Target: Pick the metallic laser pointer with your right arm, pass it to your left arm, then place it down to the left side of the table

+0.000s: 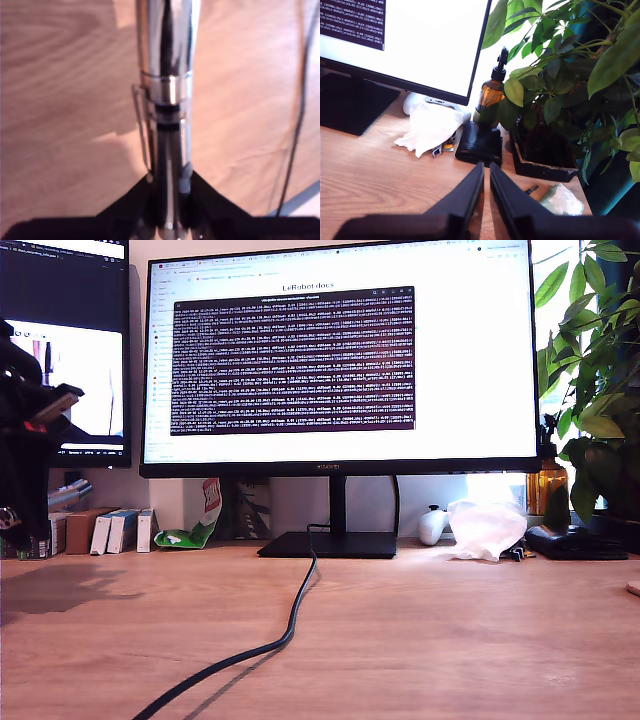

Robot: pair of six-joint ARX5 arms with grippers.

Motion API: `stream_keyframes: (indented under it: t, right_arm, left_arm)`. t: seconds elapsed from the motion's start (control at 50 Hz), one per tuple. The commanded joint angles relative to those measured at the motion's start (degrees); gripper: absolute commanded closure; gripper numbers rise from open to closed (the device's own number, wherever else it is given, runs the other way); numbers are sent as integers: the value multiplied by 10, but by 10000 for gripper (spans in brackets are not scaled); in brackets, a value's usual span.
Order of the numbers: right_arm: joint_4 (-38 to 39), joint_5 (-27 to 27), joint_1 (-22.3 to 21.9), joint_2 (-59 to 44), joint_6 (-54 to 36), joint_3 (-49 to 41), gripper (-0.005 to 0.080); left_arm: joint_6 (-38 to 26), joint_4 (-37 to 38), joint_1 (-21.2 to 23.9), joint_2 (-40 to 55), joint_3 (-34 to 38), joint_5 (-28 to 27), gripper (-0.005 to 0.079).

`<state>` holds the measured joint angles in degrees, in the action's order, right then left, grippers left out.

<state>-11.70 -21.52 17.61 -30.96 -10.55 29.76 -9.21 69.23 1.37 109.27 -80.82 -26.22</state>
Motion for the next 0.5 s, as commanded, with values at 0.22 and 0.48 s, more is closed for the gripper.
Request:
stream_keyframes:
  t: [0.22, 0.48]
  right_arm:
    - [18, 0, -1, 1, 0, -3, 760]
    - [17, 2, -1, 1, 0, -3, 760]
  left_arm:
    - [-3, 33, -3, 52, 6, 17, 762]
    - [-1, 87, -11, 71, 6, 31, 762]
